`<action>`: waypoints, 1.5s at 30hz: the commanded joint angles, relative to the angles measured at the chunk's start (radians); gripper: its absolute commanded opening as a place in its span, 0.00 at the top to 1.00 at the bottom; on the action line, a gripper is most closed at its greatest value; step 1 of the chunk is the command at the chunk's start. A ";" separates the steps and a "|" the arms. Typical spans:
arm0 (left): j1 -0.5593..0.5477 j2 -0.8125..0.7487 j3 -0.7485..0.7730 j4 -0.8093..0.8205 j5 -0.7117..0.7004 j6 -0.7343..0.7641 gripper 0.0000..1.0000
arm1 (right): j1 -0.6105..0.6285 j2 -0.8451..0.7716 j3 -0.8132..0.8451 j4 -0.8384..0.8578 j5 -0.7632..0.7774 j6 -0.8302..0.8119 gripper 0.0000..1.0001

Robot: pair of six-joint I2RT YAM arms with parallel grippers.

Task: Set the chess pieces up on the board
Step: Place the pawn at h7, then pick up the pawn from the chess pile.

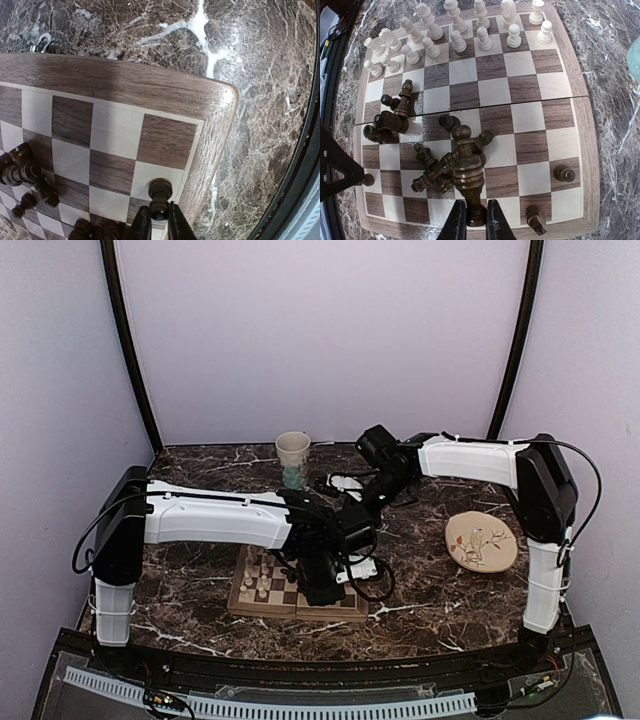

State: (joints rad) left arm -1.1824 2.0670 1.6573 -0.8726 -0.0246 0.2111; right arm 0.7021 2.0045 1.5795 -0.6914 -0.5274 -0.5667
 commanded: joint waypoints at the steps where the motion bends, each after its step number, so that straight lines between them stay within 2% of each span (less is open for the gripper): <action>1: -0.004 0.013 0.021 -0.025 0.001 0.006 0.84 | 0.007 0.014 -0.007 0.006 -0.019 -0.003 0.96; 8: -0.004 -0.007 0.050 -0.049 -0.023 -0.006 0.69 | 0.008 0.017 -0.003 0.004 -0.026 -0.001 0.96; 11: -0.005 -0.055 0.048 -0.046 -0.036 -0.004 0.56 | 0.007 0.021 0.003 -0.001 -0.032 0.002 0.96; 16: -0.003 -0.217 -0.008 0.012 -0.081 -0.005 0.53 | 0.007 0.017 0.029 -0.023 -0.038 0.007 0.96; 19: 0.033 -0.370 -0.137 0.187 -0.082 -0.034 0.53 | 0.007 0.006 0.048 -0.035 -0.044 0.008 0.96; 23: 0.140 -0.590 -0.394 0.555 0.033 -0.122 0.51 | 0.007 -0.011 0.055 -0.045 -0.086 0.005 0.96; 25: 0.196 -0.705 -0.555 0.792 0.118 -0.176 0.45 | 0.007 -0.024 0.057 -0.047 -0.116 0.004 0.96; 28: 0.265 -0.792 -0.715 1.035 0.176 -0.257 0.37 | 0.006 -0.041 0.059 -0.054 -0.164 0.005 0.96; 32: 0.347 -0.765 -0.790 1.159 0.268 -0.359 0.38 | 0.006 -0.067 0.065 -0.060 -0.200 0.008 0.96; 36: 0.384 -0.657 -0.769 1.160 0.358 -0.430 0.41 | 0.006 -0.082 0.071 -0.070 -0.200 0.011 0.96; 43: 0.412 -0.551 -0.756 1.181 0.391 -0.500 0.41 | 0.007 -0.083 0.060 -0.078 -0.197 0.010 0.96; 45: 0.419 -0.529 -0.746 1.185 0.406 -0.511 0.43 | 0.006 -0.081 0.058 -0.077 -0.199 0.010 0.96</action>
State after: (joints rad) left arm -0.7776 1.5261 0.8864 0.2466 0.3172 -0.2432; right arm 0.7040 1.9465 1.6253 -0.7582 -0.7063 -0.5640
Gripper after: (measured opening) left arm 0.587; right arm 0.103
